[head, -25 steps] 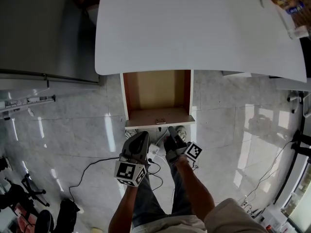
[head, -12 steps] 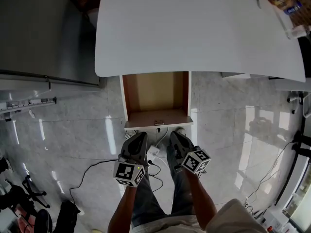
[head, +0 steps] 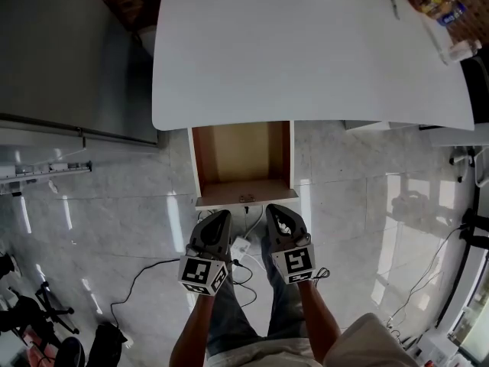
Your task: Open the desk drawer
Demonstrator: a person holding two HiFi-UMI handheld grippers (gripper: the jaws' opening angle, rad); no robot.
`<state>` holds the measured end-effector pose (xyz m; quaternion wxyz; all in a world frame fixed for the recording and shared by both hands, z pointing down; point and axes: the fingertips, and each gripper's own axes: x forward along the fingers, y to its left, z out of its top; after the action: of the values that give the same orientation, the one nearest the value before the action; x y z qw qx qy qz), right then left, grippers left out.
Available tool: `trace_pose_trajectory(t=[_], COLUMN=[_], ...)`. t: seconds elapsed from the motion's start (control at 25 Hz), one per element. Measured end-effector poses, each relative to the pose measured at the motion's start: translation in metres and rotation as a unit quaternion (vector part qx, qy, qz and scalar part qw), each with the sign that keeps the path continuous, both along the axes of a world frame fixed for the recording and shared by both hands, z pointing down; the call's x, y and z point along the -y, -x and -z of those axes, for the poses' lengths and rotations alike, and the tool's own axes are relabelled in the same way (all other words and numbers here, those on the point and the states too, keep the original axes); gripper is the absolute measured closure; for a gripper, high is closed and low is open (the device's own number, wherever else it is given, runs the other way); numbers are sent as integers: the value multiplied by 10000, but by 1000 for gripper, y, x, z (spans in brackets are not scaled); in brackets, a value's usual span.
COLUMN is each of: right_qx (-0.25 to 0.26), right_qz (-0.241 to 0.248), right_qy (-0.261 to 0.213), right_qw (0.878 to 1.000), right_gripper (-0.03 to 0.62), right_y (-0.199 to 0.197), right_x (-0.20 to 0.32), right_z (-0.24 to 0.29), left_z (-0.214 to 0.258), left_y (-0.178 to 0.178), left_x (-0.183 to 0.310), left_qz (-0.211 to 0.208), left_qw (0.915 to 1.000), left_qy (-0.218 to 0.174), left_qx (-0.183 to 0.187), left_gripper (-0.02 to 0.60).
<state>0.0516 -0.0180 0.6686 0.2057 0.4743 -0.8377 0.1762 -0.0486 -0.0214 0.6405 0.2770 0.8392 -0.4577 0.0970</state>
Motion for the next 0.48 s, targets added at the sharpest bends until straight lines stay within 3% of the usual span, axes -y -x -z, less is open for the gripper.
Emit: trace_pose_trajectory(t=[0.28,0.48], right_qx=[129,190], right_qz=[5,-35], right_qy=[-259,-610], right_qw=[9996,9979], right_gripper=[577,577], right_y=[3,3], right_x=[22,42], right_z=[41,107], left_z=[34,99], left_y=[9,17], left_x=[18,39], left_qz=[133,200], left_qw=[9994,9968], left_qy=[-318,-754], left_qx=[72,141], left_gripper=[569,569])
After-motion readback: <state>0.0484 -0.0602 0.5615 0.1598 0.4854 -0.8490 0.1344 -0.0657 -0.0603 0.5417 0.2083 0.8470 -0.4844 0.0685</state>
